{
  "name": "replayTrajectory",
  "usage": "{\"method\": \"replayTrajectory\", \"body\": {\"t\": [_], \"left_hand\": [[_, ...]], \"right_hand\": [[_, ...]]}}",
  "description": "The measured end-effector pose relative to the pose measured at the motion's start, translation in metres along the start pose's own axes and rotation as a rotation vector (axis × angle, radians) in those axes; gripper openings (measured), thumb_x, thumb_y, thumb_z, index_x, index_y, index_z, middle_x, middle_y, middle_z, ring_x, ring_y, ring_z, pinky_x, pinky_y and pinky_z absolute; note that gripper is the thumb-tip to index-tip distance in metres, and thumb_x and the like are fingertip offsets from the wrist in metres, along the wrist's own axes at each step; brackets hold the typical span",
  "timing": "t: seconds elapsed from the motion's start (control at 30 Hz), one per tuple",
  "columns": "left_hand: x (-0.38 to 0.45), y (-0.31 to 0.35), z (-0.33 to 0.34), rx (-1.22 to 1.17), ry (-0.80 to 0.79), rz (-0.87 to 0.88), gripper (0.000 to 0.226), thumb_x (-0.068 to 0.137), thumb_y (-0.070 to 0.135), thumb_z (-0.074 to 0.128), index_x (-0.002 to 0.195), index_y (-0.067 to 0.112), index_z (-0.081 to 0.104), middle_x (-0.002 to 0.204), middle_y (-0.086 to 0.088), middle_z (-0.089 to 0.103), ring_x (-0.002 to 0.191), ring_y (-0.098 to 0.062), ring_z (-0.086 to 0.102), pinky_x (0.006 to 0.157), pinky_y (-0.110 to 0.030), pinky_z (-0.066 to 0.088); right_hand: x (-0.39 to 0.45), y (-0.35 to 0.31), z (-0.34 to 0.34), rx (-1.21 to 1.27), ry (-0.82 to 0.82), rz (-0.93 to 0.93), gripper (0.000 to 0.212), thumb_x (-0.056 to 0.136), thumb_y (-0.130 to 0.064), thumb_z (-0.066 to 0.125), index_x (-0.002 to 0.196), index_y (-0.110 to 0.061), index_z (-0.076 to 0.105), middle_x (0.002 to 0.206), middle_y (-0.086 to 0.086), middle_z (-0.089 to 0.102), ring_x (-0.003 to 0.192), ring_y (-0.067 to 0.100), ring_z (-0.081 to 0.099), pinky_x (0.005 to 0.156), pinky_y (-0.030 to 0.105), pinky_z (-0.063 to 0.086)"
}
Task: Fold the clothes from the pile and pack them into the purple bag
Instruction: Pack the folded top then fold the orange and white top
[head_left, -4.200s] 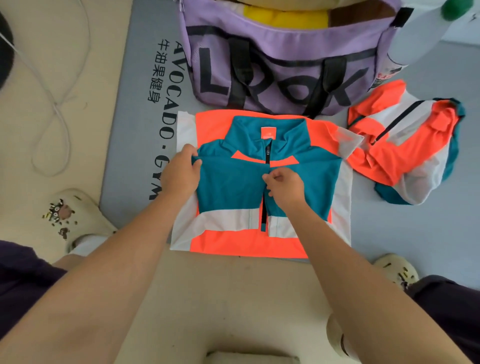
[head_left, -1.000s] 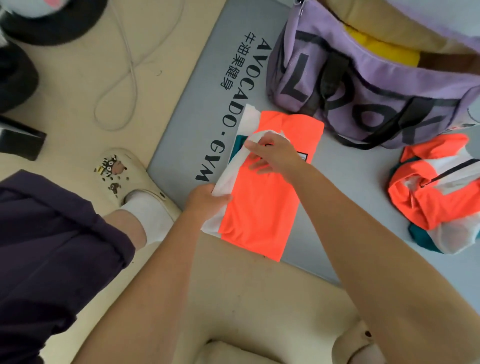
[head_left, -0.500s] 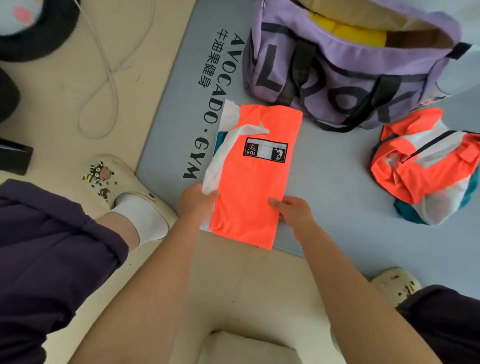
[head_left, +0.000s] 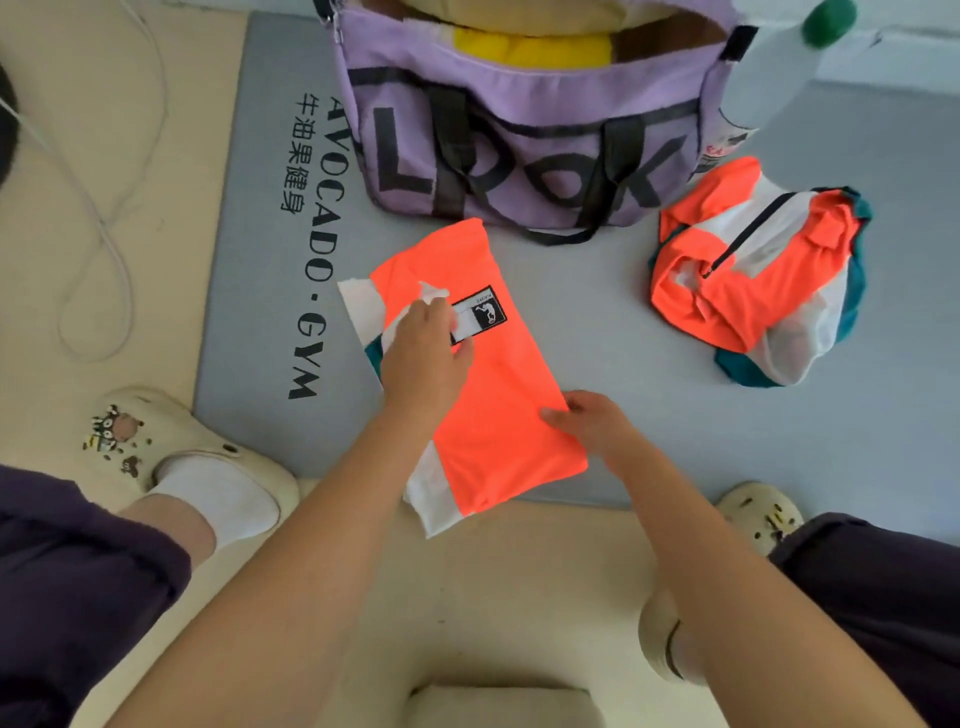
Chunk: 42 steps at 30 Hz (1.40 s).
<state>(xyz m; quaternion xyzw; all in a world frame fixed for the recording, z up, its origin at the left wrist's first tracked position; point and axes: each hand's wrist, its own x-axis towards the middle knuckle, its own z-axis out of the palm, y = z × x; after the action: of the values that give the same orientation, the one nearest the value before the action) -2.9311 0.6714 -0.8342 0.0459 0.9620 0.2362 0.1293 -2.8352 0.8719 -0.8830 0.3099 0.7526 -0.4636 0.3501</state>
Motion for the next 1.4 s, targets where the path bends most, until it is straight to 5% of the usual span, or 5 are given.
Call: {"method": "replayTrajectory", "body": {"t": [0.2, 0.57, 0.83, 1.07, 1.4], "left_hand": [[0.034, 0.074, 0.054, 0.426, -0.457, 0.637, 0.033, 0.094, 0.024, 0.052, 0.128, 0.025, 0.055, 0.131, 0.002, 0.053, 0.127, -0.021, 0.045, 0.106, -0.038, 0.028], [0.103, 0.05, 0.041, 0.549, -0.623, 0.373, 0.036, 0.09, 0.052, 0.06, 0.107, 0.02, 0.062, 0.118, -0.007, 0.064, 0.114, -0.027, 0.055, 0.096, -0.036, 0.033], [0.066, 0.023, 0.035, 0.469, -0.135, 0.471, 0.048, 0.081, 0.031, 0.072, 0.123, 0.017, 0.055, 0.121, -0.01, 0.055, 0.112, -0.031, 0.049, 0.09, -0.042, 0.035], [-0.017, -0.014, 0.04, 0.509, -0.37, 0.183, 0.08, 0.079, 0.052, 0.071, 0.147, 0.032, 0.035, 0.157, -0.009, 0.022, 0.139, -0.038, 0.027, 0.101, -0.048, 0.036], [-0.016, -0.026, 0.036, 0.384, -0.69, 0.036, 0.109, 0.076, 0.062, 0.07, 0.153, 0.045, -0.006, 0.161, 0.007, -0.026, 0.146, -0.045, -0.02, 0.108, -0.057, 0.034]], "right_hand": [[0.004, 0.001, -0.026, -0.163, -0.038, -0.122, 0.024, 0.091, -0.014, 0.065, 0.111, -0.001, 0.068, 0.09, 0.006, 0.057, 0.083, 0.014, 0.047, 0.06, 0.026, 0.033], [0.038, -0.012, -0.093, -0.399, 0.379, -0.156, 0.025, 0.088, -0.022, 0.064, 0.112, -0.017, 0.066, 0.118, 0.008, 0.066, 0.115, 0.028, 0.057, 0.1, 0.042, 0.037], [0.021, -0.029, -0.066, -0.749, 0.82, -0.354, 0.054, 0.081, -0.022, 0.067, 0.131, -0.01, 0.051, 0.121, 0.018, 0.054, 0.113, 0.038, 0.049, 0.094, 0.048, 0.035], [-0.009, -0.003, -0.008, -0.82, 0.318, -0.089, 0.118, 0.067, -0.059, 0.077, 0.152, -0.045, -0.004, 0.162, 0.012, 0.0, 0.145, 0.045, 0.01, 0.11, 0.054, 0.032], [-0.01, -0.007, -0.016, -0.729, 0.196, -0.036, 0.121, 0.071, -0.05, 0.08, 0.148, -0.051, -0.013, 0.161, 0.006, -0.023, 0.145, 0.048, -0.011, 0.109, 0.06, 0.032]]}}
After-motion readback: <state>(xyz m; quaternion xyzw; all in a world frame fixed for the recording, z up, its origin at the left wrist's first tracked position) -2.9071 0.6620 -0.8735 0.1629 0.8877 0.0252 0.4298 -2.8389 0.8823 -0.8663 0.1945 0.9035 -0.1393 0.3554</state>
